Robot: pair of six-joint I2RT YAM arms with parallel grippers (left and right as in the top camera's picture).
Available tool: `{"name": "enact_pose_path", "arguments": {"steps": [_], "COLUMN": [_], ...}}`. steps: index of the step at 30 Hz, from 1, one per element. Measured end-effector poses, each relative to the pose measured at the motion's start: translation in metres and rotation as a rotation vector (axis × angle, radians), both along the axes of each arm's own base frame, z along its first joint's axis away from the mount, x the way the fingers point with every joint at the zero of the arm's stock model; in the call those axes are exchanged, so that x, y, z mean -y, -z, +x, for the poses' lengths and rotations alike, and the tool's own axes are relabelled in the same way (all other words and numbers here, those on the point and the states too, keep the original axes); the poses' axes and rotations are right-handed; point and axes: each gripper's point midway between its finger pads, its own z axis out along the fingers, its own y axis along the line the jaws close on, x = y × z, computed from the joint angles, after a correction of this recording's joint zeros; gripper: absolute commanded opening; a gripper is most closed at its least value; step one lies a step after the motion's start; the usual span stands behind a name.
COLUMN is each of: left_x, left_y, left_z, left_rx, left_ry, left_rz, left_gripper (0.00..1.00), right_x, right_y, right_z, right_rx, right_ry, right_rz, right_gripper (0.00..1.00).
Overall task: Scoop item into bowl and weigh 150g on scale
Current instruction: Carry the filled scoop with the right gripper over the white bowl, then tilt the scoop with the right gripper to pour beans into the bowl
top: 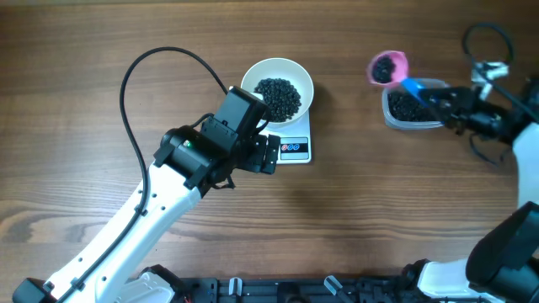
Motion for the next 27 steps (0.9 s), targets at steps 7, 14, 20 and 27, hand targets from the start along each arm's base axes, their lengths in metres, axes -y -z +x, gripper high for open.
{"name": "enact_pose_path", "arguments": {"steps": [7,14,20,27], "left_x": [0.000,0.000,0.000,0.000], "left_y": [0.000,0.000,0.000,0.000], "left_z": [0.000,0.000,0.000,0.000], "left_rx": [0.000,0.000,0.000,0.000], "left_ry": [0.000,0.000,0.000,0.000], "left_rz": [0.000,0.000,0.000,0.000], "left_gripper": [1.00,1.00,1.00,1.00], "right_x": [-0.105,-0.157,-0.172,-0.191], "right_y": [-0.008,0.017,0.034,0.037], "right_z": [0.005,0.014,0.025,0.022], "right_rx": [0.070,0.121,0.314,0.548], "right_ry": [-0.269,-0.317,-0.360,-0.490], "right_rz": [-0.020,-0.248,-0.513,-0.663], "right_gripper": [0.04,0.04,0.04,0.04]}}
